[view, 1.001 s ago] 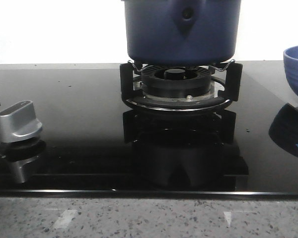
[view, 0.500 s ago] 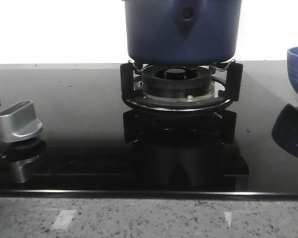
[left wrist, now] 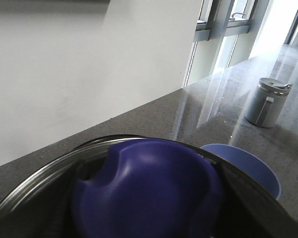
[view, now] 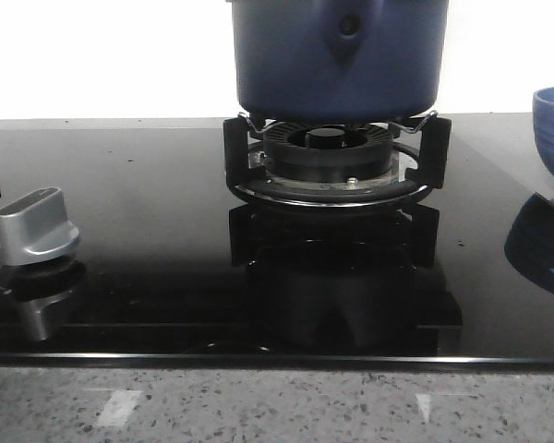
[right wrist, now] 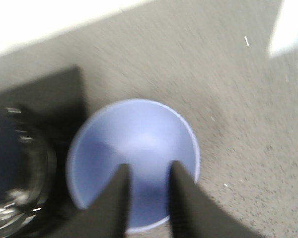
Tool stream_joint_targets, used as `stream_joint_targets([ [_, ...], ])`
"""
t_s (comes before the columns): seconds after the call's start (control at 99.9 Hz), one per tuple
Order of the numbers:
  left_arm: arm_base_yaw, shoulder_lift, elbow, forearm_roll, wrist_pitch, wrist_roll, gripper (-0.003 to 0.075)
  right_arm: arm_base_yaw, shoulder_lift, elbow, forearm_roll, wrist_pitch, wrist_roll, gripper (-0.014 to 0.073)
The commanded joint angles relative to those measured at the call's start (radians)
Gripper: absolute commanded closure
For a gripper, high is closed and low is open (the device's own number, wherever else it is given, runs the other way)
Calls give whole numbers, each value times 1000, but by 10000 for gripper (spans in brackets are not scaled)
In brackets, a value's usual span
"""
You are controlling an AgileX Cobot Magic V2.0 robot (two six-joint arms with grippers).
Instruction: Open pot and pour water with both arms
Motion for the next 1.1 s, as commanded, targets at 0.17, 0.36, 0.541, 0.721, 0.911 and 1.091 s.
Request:
stream_joint_targets([
  [0.17, -81, 88, -143, -109, 28, 126, 405, 61, -241, -24, 4, -12, -41, 663],
  [0.36, -153, 155, -205, -112, 0, 240, 405, 61, -325, -24, 4, 54, -41, 663],
  [0.541, -160, 220, -252, -150, -34, 240, 405, 79, -355, -22, 4, 68, -41, 663],
  [0.721, -160, 270, -270, -152, -37, 240, 405, 81, -359, -14, 4, 73, -49, 663],
  [0.911, -160, 291, -272, -154, -41, 240, 405, 82, -359, -12, 4, 74, -49, 663],
  [1.091, -160, 309, -274, -154, -43, 240, 405, 82, -359, -12, 4, 74, -49, 663],
])
